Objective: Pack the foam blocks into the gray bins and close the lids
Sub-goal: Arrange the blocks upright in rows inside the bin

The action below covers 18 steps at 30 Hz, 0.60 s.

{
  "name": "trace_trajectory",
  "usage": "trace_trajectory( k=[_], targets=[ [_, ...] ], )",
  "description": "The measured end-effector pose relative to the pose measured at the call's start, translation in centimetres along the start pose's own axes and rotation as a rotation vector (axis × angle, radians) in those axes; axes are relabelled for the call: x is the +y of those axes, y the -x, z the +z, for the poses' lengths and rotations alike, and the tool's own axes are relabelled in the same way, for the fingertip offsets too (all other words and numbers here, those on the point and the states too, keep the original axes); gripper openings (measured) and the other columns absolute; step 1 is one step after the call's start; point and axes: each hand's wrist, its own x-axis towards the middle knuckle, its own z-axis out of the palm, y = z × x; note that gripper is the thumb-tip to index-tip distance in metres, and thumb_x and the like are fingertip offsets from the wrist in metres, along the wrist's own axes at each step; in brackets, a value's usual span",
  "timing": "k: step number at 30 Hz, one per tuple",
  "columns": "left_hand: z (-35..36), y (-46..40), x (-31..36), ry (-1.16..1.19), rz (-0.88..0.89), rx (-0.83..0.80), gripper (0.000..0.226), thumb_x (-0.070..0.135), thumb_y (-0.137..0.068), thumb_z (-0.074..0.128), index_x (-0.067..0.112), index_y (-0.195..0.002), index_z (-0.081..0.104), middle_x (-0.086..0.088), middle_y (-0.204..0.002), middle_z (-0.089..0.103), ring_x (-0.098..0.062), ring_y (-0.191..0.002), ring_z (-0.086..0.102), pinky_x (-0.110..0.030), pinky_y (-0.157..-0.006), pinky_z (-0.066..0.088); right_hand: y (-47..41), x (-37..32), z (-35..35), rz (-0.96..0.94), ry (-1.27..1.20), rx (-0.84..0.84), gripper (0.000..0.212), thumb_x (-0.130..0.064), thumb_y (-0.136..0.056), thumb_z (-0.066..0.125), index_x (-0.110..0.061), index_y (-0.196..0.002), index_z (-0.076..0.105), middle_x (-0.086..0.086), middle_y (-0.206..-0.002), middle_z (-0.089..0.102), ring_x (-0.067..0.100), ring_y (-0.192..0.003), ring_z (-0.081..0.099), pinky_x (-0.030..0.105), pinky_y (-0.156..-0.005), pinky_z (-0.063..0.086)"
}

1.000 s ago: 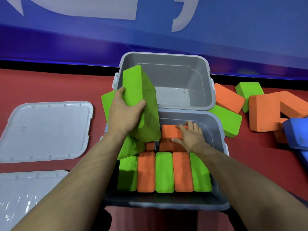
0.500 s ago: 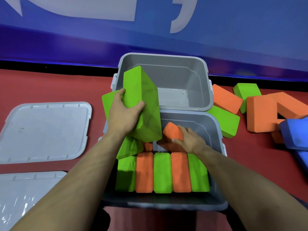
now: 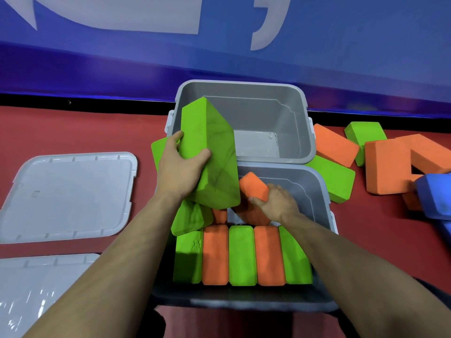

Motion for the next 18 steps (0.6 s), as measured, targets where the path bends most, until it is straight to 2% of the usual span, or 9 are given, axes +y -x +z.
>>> trace_trajectory(
  k=[6,13,15,18],
  targets=[
    [-0.2,-0.1,0.1,0.026,-0.02,-0.022,0.09,0.05,-0.068,0.078,0.028,-0.148,0.044,0.003,-0.13,0.056,-0.017,-0.117,0.061,-0.044,-0.106,0.048,1.1,0.1,-3.5,0.066,-0.108,0.053,0.082,-0.086,-0.069,0.057,-0.02,-0.116,0.062,0.007,-0.12,0.07,0.031,-0.116,0.063,0.042,-0.093,0.052],
    [-0.7,0.2,0.1,0.032,-0.017,-0.036,0.087,0.048,-0.072,0.079,0.03,-0.148,0.043,0.0,-0.137,0.056,-0.018,-0.118,0.06,-0.046,-0.107,0.048,2.9,-1.8,-2.6,0.104,-0.128,0.119,0.08,-0.075,-0.078,0.063,-0.014,-0.128,0.056,0.01,-0.13,0.063,0.033,-0.122,0.06,0.041,-0.096,0.049],
    [-0.8,0.3,0.0,0.039,-0.022,-0.033,0.089,0.051,-0.069,0.079,0.03,-0.148,0.044,0.001,-0.135,0.056,-0.017,-0.118,0.06,-0.045,-0.107,0.048,2.9,-2.3,-2.3,0.172,-0.19,0.128,0.08,-0.073,-0.082,0.061,-0.008,-0.126,0.055,0.016,-0.129,0.064,0.035,-0.122,0.06,0.042,-0.096,0.049],
    [-1.0,0.2,-0.2,0.043,-0.018,-0.028,0.084,0.043,-0.074,0.082,0.027,-0.148,0.045,0.004,-0.126,0.054,-0.016,-0.116,0.059,-0.044,-0.108,0.046,2.5,-2.6,-2.0,0.306,-0.348,0.113,0.085,-0.079,-0.08,0.057,-0.005,-0.122,0.056,0.019,-0.125,0.066,0.036,-0.119,0.062,0.043,-0.095,0.05]
  ],
)
